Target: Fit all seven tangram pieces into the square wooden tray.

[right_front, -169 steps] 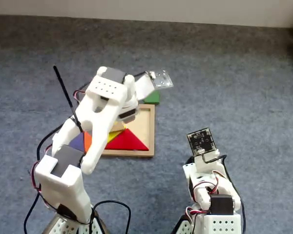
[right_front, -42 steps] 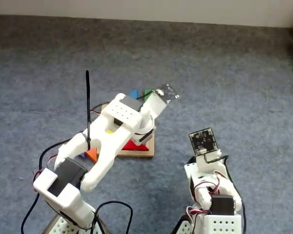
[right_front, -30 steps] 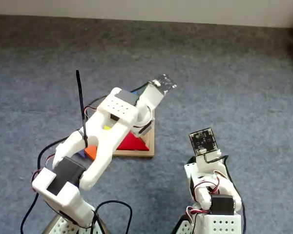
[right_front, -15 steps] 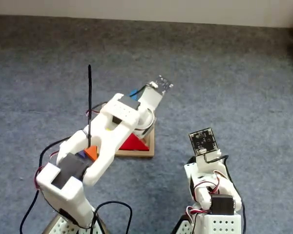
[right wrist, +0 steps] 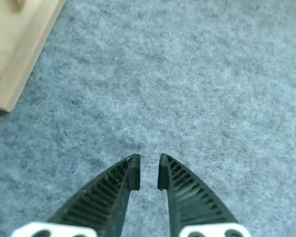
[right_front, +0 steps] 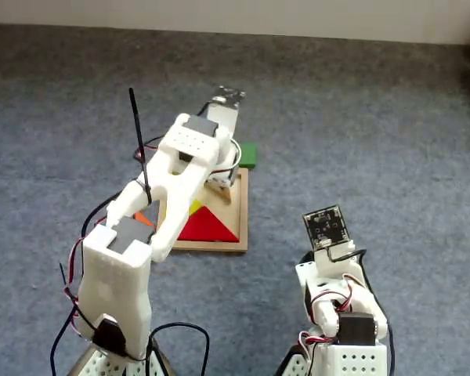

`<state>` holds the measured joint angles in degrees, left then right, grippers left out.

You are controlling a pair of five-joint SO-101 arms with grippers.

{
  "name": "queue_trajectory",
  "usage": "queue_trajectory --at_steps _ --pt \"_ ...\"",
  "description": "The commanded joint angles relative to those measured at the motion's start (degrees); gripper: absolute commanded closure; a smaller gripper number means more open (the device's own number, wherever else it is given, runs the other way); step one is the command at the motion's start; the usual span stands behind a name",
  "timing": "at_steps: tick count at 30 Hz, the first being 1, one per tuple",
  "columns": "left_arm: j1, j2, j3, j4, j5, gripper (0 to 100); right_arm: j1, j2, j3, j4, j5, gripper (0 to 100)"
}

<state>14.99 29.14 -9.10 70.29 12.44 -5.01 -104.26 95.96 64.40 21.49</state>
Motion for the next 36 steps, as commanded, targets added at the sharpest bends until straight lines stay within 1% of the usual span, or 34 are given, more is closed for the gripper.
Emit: queue_trajectory --at_steps 1,7,13,18,21,23,28,32,36 --pt "-0.3 -0.5 -5.7 4.8 3.8 86 1.1 -0.9 6.6 -1.0 0.7 92.2" --pt "-0.7 -0.5 -12.6 9.5 4.6 86 1.1 -0.9 6.6 -1.0 0.7 92.2" --pt "-1.6 -0.3 -15.3 10.7 3.3 86 1.1 -0.9 6.6 -1.0 0.7 92.2" --pt "-4.3 0.1 -15.1 10.2 -6.2 86 1.1 -0.9 6.6 -1.0 0.7 92.2" --pt "-5.6 0.1 -15.0 10.2 -14.9 86 1.1 -0.9 6.6 -1.0 0.7 92.2" --pt "-6.1 0.2 -15.0 10.2 -18.9 86 1.1 -0.9 6.6 -1.0 0.7 92.2" --pt "-6.5 0.2 -12.3 9.8 -23.6 86 1.1 -0.9 6.6 -1.0 0.7 92.2" --pt "-6.1 0.2 -6.0 2.8 -28.0 86 1.1 -0.9 6.6 -1.0 0.7 92.2" --pt "-6.3 0.2 -0.9 -3.3 -29.6 86 1.1 -0.9 6.6 -1.0 0.7 92.2"
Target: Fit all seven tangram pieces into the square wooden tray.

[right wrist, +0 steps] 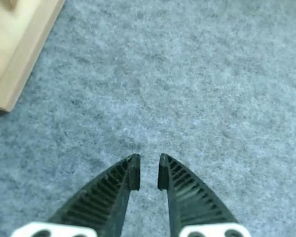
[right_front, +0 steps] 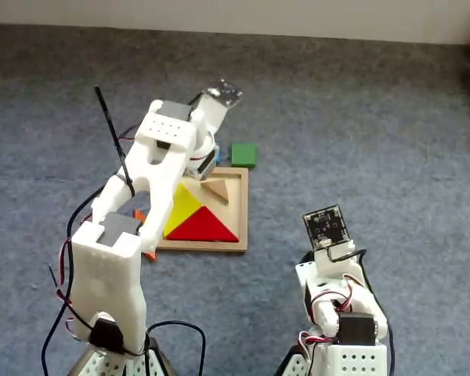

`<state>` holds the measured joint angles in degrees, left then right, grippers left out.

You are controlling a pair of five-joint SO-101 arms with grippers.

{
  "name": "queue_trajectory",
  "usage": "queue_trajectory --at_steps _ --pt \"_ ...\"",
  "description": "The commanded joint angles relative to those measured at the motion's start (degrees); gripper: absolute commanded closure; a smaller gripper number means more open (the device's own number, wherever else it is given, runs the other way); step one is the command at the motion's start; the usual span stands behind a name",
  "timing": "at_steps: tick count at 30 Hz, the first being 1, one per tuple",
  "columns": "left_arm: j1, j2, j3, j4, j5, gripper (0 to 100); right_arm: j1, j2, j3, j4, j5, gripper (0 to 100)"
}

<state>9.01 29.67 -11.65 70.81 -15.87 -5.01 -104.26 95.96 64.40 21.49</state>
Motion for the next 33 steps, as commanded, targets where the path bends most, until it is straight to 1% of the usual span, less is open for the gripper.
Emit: queue_trajectory --at_steps 1,9,11,14,17,20,23,28,33 --pt "-0.2 -0.4 2.3 -4.4 -1.2 86 1.1 -0.9 6.6 -1.0 0.7 92.2" --pt "5.7 -1.0 7.1 -4.3 -0.8 86 1.1 -0.9 6.6 -1.1 0.7 92.2" --pt "7.3 -1.0 7.1 -2.3 -0.4 87 1.1 -0.9 6.6 -1.1 0.7 92.2" --pt "9.9 -1.0 6.6 -0.4 2.5 91 1.1 -0.9 6.6 -1.1 0.7 92.2" --pt "12.4 -1.0 4.4 3.3 2.7 94 1.1 -0.9 6.6 -1.2 0.7 92.2" --pt "14.5 -1.0 2.4 6.7 3.0 95 1.1 -0.9 6.6 -1.2 0.7 92.2" --pt "16.3 -1.0 0.8 8.4 6.8 95 1.1 -0.9 6.6 -1.2 0.7 92.2" --pt "18.2 -1.0 -2.0 9.8 8.4 95 1.1 -0.9 6.6 -1.2 0.7 92.2" --pt "17.5 -1.0 -2.9 10.3 8.3 95 1.1 -0.9 6.6 -1.2 0.7 92.2"
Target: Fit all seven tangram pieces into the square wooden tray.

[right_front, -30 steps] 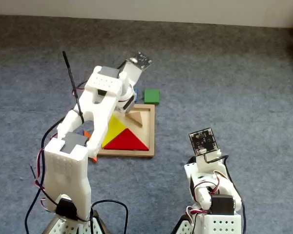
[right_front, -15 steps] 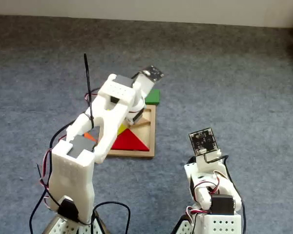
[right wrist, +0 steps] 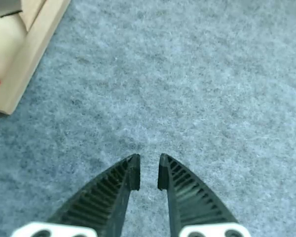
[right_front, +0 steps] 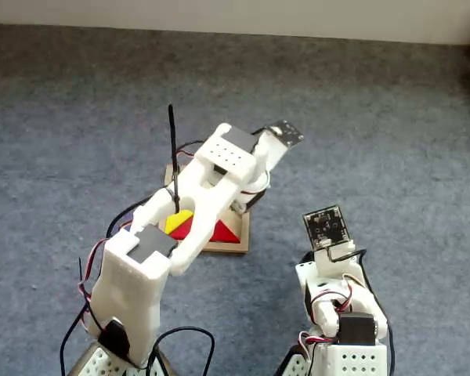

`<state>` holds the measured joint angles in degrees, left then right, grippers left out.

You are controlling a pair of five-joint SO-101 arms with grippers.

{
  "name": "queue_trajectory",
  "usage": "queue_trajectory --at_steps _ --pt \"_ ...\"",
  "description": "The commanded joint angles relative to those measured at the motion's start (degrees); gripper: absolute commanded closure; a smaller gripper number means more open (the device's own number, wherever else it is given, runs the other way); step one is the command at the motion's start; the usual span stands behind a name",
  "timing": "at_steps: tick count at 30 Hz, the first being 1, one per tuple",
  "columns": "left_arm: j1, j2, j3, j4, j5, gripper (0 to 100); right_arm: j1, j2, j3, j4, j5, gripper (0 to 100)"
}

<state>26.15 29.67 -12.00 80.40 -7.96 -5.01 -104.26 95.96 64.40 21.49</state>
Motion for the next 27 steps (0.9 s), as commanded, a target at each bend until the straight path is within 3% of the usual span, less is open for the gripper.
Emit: queue_trajectory --at_steps 1,7,10,16,27 --pt "0.1 -1.0 -2.7 1.1 0.4 95 1.1 -0.9 6.6 -1.2 0.7 92.2" --pt "-1.6 -0.7 -6.4 1.7 0.4 95 1.1 -0.9 6.6 -1.2 0.7 92.2" --pt "-2.8 -0.4 -6.7 -2.9 0.4 95 1.1 -0.9 6.6 -1.2 0.7 92.2" --pt "-3.4 -0.4 -1.2 -8.8 0.3 94 1.1 -0.9 6.6 -1.2 0.7 92.2" --pt "0.8 -0.9 9.3 -8.5 0.2 95 1.1 -0.9 6.6 -1.2 0.7 92.2"
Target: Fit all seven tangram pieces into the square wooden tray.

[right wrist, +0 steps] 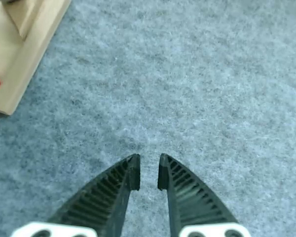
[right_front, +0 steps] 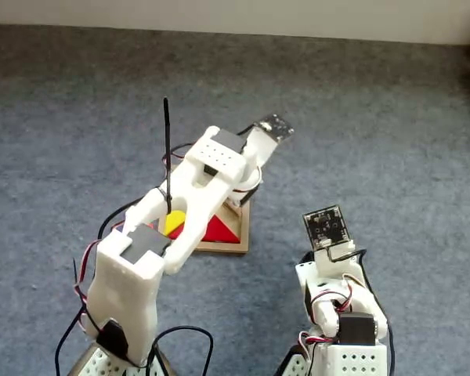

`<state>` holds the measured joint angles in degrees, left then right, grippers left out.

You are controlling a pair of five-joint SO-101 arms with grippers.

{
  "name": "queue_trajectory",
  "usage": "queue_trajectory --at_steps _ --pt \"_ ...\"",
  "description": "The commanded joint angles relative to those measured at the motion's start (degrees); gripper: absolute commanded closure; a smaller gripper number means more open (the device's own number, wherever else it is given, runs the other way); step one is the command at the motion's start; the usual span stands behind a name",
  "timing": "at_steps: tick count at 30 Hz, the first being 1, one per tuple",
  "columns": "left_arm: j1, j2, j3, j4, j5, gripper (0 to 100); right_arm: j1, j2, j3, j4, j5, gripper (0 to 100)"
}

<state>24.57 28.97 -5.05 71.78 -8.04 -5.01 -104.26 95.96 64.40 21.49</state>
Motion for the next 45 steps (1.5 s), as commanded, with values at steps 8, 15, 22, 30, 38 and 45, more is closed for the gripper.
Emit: queue_trajectory --at_steps 8,15,22,30,38,45 --pt "7.1 -2.5 4.1 4.7 0.6 95 1.1 -0.9 6.6 -1.2 0.7 92.2" --pt "8.6 -11.6 8.4 4.6 0.7 94 1.2 -0.9 6.6 -1.1 0.7 92.2" --pt "2.2 -16.7 5.5 4.7 0.9 87 1.2 -0.9 6.6 -1.0 0.7 92.2" --pt "-2.7 -15.3 -6.9 1.6 8.9 76 1.2 -0.9 6.6 -1.0 0.7 92.2" --pt "-5.3 0.3 -22.7 -1.5 16.1 75 1.2 -0.9 6.6 -1.0 0.7 92.2" --pt "-6.2 14.5 -40.5 4.9 17.4 75 1.2 -0.9 6.6 -1.0 0.7 92.2"
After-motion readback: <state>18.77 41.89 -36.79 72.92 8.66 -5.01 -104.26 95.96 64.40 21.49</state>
